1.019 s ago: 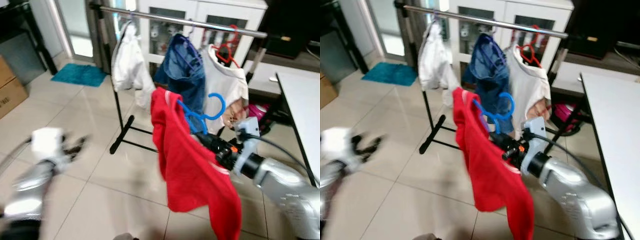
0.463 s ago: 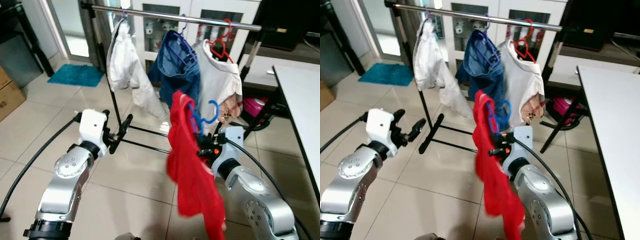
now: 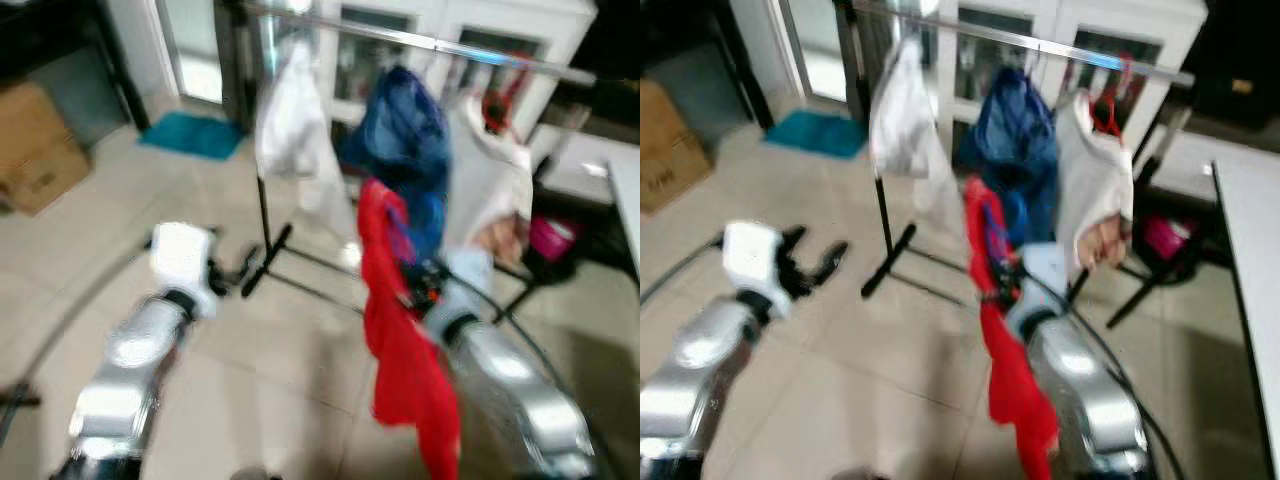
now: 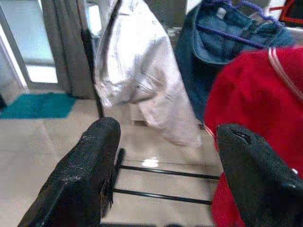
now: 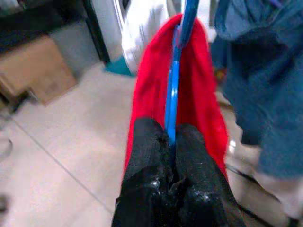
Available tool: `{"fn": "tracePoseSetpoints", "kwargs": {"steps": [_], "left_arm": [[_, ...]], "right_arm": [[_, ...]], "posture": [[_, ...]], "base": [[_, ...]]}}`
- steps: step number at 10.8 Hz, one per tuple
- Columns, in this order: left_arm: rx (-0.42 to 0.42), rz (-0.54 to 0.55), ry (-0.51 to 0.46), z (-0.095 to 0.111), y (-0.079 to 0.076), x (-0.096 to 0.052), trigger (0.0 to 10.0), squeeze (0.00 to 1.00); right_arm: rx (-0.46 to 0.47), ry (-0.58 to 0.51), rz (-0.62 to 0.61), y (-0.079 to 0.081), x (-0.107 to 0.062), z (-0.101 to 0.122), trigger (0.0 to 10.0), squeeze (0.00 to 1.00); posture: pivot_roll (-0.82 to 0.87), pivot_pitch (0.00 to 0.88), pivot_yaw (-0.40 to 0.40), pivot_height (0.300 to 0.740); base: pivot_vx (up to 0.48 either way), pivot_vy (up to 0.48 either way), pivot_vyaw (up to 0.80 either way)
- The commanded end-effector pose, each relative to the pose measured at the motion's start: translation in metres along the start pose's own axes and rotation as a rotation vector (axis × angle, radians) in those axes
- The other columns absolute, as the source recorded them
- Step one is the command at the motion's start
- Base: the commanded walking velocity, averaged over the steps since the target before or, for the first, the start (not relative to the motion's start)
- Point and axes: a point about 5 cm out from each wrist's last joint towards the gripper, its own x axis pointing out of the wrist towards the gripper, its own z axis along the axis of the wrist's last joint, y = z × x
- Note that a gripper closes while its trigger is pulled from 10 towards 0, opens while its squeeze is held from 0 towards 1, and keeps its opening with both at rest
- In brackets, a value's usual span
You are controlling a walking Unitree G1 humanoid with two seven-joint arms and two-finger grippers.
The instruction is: Hang hanger
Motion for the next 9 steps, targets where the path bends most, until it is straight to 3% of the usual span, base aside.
{"fn": "tracePoseSetpoints", "kwargs": {"steps": [1,7,9], "left_arm": [[0.002,-0.031,-0.018,0.0072,-0.0101,0.0076,10.0,0.0],[0.023,-0.086,0.0,0.0065,-0.0155,0.0068,10.0,0.0],[0.034,-0.071,0.01,0.0034,-0.0091,0.0037,10.0,0.0]], "right_arm": [[-0.036,-0.067,-0.03,-0.008,-0.0018,0.0127,10.0,0.0],[-0.091,-0.099,-0.039,-0.0139,-0.0017,0.0189,10.0,0.0],[-0.145,-0.083,0.001,-0.0094,-0.005,0.0151,10.0,0.0]], "posture": [[-0.1,0.019,0.003,0.74],[-0.1,0.015,0.01,0.74],[-0.09,0.0,0.004,0.74]], "base": [[0.319,0.0,0.0],[0.321,0.0,0.0],[0.319,0.0,0.0]]}}
